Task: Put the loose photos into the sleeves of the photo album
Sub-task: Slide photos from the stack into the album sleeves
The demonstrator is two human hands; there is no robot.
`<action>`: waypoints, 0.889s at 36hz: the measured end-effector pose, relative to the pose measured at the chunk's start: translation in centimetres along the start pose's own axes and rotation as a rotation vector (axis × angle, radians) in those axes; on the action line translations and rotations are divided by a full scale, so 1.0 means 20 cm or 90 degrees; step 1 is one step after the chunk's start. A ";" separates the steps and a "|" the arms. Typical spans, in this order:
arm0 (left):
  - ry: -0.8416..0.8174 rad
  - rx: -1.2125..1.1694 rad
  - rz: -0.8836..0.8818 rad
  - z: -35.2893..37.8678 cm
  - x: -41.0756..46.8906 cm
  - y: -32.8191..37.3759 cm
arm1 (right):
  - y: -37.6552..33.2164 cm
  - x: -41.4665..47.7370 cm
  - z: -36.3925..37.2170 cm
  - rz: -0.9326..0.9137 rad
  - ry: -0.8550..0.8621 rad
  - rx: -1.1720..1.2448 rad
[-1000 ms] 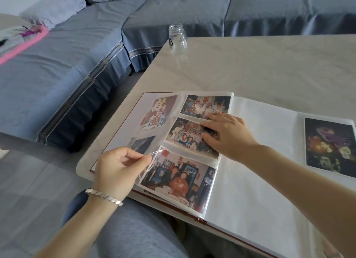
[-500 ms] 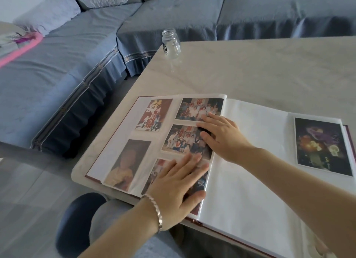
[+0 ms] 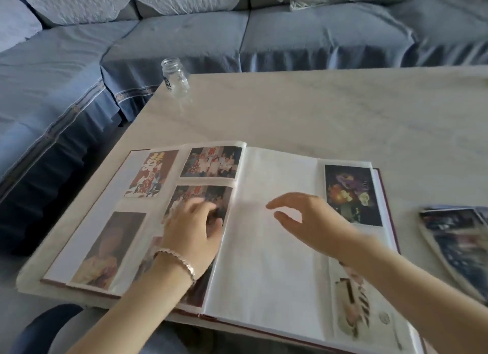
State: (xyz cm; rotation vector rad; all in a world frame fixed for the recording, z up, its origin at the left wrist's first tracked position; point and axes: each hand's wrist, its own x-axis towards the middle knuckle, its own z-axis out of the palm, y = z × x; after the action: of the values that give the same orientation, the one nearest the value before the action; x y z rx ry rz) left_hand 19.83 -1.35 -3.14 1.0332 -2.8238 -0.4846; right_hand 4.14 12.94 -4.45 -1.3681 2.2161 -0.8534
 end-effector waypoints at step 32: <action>-0.179 -0.227 0.190 0.27 0.08 0.83 | 0.69 -0.88 -0.58 0.465 0.373 0.025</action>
State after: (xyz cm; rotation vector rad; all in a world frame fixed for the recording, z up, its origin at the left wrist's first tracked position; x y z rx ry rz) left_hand 7.40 10.94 -2.90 0.4996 -2.8908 -1.1189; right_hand -4.23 36.75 -4.95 -0.2023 2.7962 -1.0682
